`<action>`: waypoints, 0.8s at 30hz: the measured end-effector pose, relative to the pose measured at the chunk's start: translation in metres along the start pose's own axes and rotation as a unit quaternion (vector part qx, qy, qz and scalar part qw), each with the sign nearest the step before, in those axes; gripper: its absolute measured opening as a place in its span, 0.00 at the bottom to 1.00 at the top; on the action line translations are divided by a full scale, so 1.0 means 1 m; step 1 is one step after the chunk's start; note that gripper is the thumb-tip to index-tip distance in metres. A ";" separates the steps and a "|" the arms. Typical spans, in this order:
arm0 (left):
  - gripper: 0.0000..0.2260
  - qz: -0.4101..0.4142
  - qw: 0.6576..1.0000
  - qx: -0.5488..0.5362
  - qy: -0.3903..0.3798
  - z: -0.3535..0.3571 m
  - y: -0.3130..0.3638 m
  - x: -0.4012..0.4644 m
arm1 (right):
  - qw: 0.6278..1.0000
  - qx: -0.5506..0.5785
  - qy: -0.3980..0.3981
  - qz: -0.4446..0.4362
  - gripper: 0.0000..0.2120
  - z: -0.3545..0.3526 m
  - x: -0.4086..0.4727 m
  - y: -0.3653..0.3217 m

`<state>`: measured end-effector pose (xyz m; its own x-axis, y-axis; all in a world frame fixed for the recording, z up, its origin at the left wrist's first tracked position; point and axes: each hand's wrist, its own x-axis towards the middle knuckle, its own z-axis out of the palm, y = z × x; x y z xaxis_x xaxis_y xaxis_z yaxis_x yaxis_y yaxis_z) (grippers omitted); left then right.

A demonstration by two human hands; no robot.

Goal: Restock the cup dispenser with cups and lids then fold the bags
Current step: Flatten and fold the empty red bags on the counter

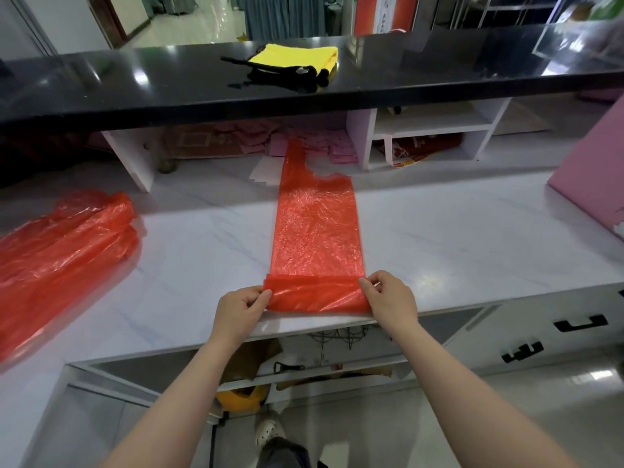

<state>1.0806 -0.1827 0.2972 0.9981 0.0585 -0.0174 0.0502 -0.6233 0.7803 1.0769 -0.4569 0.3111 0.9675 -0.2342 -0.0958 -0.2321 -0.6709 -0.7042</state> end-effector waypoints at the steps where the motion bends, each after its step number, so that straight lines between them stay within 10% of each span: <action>1: 0.16 0.007 1.000 0.010 0.006 0.001 0.000 -0.001 | 1.000 -0.010 0.004 0.003 0.12 0.001 0.000 -0.001; 19: 0.09 0.014 0.989 0.141 0.044 0.012 0.015 -0.014 | 0.985 -0.166 0.040 -0.024 0.15 0.014 -0.001 -0.002; 24: 0.19 0.244 0.936 0.251 0.028 0.026 0.035 -0.017 | 0.977 -0.204 0.035 -0.051 0.17 0.016 0.001 -0.001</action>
<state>1.0663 -0.2253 0.3088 0.9040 -0.2966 0.3080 -0.3870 -0.8738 0.2944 1.0798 -0.4458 0.3006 0.9815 -0.1905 0.0188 -0.1703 -0.9141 -0.3680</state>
